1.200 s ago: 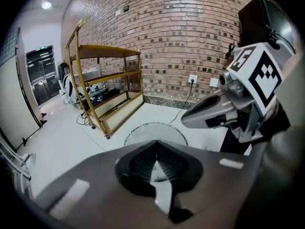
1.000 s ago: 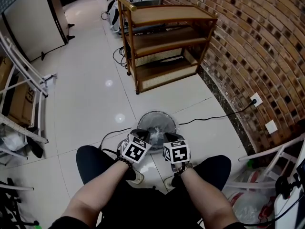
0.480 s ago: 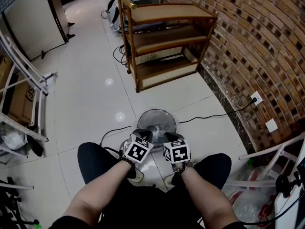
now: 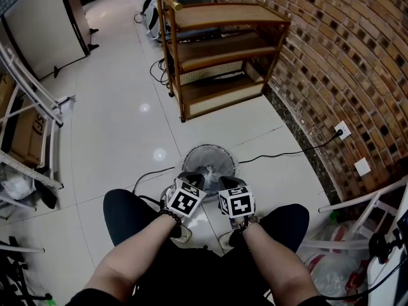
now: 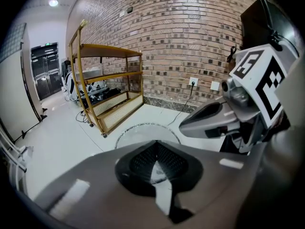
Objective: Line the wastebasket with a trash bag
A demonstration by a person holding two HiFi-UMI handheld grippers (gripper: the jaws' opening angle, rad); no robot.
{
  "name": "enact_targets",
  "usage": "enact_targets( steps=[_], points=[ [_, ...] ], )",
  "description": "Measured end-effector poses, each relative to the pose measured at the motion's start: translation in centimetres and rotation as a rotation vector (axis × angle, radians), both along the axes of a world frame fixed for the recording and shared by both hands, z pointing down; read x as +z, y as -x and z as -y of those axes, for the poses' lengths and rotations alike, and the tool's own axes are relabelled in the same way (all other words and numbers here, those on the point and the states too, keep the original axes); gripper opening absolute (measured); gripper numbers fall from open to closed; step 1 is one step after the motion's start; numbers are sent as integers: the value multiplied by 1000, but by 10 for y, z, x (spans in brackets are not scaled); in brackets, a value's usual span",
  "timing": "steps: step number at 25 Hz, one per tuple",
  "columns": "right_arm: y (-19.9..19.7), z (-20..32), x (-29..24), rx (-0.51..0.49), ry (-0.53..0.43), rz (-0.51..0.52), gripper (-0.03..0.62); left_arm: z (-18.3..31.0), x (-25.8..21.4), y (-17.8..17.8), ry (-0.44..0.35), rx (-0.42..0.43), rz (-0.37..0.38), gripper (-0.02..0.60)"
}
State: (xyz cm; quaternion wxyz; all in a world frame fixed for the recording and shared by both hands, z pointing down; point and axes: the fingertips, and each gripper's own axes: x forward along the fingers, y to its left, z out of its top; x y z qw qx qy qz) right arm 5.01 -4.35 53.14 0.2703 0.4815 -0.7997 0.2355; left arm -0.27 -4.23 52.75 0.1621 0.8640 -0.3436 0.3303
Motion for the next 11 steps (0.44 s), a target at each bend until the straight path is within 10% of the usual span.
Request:
enact_targets(
  steps=[11],
  points=[
    [0, 0, -1, 2, -5, -9, 2, 0, 0, 0, -2, 3, -4, 4]
  ],
)
